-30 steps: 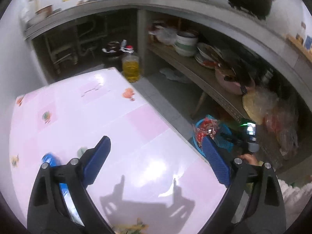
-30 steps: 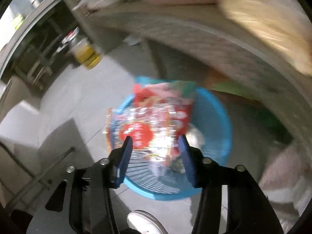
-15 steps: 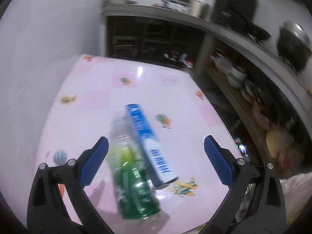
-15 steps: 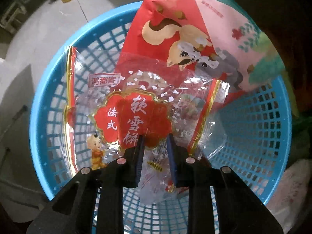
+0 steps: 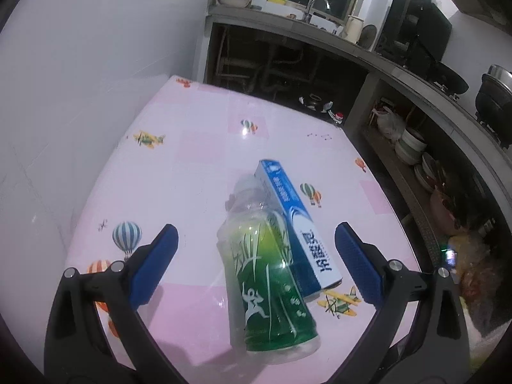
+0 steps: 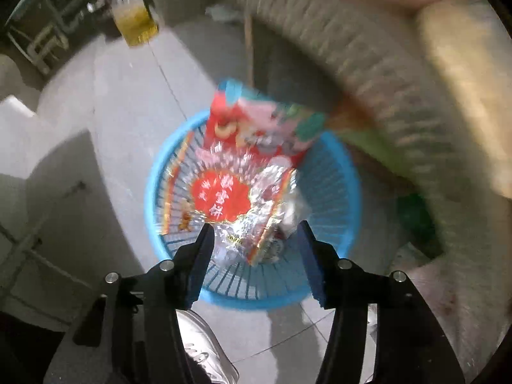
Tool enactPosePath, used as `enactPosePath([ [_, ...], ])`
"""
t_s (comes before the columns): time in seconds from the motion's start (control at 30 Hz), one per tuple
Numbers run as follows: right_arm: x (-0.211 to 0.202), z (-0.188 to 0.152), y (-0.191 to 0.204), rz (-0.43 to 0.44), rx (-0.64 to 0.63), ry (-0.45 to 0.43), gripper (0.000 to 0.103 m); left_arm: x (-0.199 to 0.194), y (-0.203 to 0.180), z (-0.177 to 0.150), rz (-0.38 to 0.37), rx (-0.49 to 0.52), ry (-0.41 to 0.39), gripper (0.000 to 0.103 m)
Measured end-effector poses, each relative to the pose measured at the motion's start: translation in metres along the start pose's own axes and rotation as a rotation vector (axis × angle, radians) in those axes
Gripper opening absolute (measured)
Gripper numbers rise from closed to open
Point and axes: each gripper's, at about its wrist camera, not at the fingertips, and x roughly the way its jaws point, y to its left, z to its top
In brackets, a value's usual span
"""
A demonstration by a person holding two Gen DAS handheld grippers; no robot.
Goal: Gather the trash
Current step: 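Move both tools back to the green bottle and toothpaste box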
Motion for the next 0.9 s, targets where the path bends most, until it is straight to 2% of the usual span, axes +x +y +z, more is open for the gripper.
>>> enactPosePath([
  [0.03, -0.035, -0.002, 0.003, 0.032, 0.011, -0.050, 0.052, 0.001, 0.002, -0.003, 0.004, -0.001, 0.005, 0.094],
  [0.1, -0.078, -0.003, 0.003, 0.103, 0.008, -0.130, 0.052, -0.002, 0.007, -0.007, 0.002, 0.005, 0.001, 0.094],
  [0.17, -0.138, -0.011, 0.032, 0.239, -0.042, -0.207, 0.052, -0.006, 0.010, -0.010, -0.001, 0.004, -0.012, 0.094],
  [0.2, -0.155, -0.014, 0.046, 0.296, -0.070, -0.219, 0.053, -0.007, 0.014, -0.011, -0.002, -0.004, -0.019, 0.094],
  [0.23, -0.178, -0.020, 0.066, 0.399, -0.116, -0.227, 0.054, -0.009, 0.015, -0.012, -0.001, -0.008, -0.022, 0.094],
  [0.27, -0.198, -0.028, 0.090, 0.509, -0.164, -0.223, 0.056, -0.010, 0.019, -0.014, 0.007, -0.016, -0.028, 0.094],
  [0.3, -0.209, -0.035, 0.110, 0.580, -0.203, -0.212, 0.059, -0.011, 0.021, -0.015, 0.014, -0.018, -0.030, 0.094],
  [0.33, -0.225, -0.047, 0.145, 0.679, -0.279, -0.187, 0.060, -0.012, 0.024, -0.016, 0.027, -0.020, -0.034, 0.094],
  [0.4, -0.248, -0.071, 0.210, 0.822, -0.425, -0.127, 0.061, -0.014, 0.029, -0.020, 0.049, -0.019, -0.038, 0.094],
  [0.47, -0.264, -0.093, 0.260, 0.919, -0.534, -0.089, 0.064, -0.017, 0.035, -0.024, 0.060, -0.023, -0.042, 0.094],
  [0.5, -0.270, -0.103, 0.285, 0.941, -0.583, -0.072, 0.067, -0.017, 0.037, -0.025, 0.062, -0.027, -0.043, 0.094],
  [0.6, -0.285, -0.137, 0.363, 0.906, -0.752, -0.059, 0.068, -0.019, 0.046, -0.030, 0.092, -0.047, -0.045, 0.094],
  [0.67, -0.279, -0.151, 0.396, 0.857, -0.801, -0.027, 0.068, -0.021, 0.051, -0.035, 0.089, -0.059, -0.048, 0.094],
  [0.73, -0.274, -0.162, 0.422, 0.825, -0.824, 0.016, 0.068, -0.022, 0.057, -0.040, 0.084, -0.078, -0.041, 0.094],
  [0.9, -0.263, -0.179, 0.451, 0.728, -0.859, 0.054, 0.068, -0.024, 0.067, -0.050, 0.075, -0.097, -0.038, 0.094],
])
